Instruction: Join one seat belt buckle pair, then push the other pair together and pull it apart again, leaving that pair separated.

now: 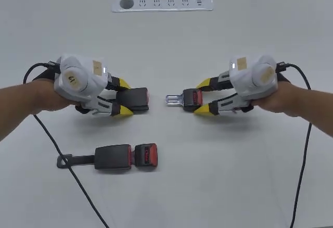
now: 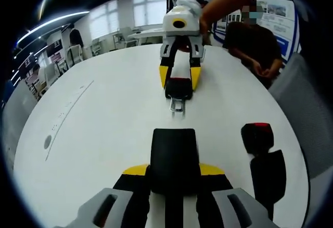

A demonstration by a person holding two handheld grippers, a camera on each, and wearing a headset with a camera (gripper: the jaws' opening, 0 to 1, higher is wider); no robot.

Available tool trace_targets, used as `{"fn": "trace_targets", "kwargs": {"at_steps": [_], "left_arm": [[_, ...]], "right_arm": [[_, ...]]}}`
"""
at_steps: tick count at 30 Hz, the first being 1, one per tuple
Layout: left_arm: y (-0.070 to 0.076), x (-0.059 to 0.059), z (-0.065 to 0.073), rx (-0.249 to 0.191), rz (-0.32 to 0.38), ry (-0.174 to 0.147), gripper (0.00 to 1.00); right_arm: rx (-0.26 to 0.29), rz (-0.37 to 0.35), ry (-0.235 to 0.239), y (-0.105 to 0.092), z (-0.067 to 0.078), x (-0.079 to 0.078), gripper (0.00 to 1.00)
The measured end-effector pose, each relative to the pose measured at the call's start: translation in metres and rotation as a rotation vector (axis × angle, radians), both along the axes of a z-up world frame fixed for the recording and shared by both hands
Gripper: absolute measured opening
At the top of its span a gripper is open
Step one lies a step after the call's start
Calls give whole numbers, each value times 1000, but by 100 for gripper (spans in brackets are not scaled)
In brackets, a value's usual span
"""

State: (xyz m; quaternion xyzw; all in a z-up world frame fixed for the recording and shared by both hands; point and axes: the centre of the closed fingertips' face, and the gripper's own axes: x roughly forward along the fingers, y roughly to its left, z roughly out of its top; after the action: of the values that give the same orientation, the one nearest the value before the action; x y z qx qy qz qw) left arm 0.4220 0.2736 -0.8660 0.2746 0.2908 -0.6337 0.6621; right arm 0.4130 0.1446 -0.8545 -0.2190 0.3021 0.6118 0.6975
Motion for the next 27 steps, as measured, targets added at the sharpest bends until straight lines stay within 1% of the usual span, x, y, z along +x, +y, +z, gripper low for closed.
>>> {"fn": "trace_targets", "kwargs": {"at_steps": [7, 15, 20, 27], "left_arm": [[-3, 2, 1, 11, -30, -3, 35], [-4, 3, 4, 19, -45, -2, 35], [-3, 4, 6, 21, -45, -2, 35], [-1, 2, 8, 26, -47, -4, 35]], "right_arm": [[10, -1, 4, -5, 0, 1, 34], [21, -4, 11, -4, 0, 1, 34], [27, -8, 12, 0, 0, 2, 34], [45, -17, 13, 13, -1, 4, 34]]}}
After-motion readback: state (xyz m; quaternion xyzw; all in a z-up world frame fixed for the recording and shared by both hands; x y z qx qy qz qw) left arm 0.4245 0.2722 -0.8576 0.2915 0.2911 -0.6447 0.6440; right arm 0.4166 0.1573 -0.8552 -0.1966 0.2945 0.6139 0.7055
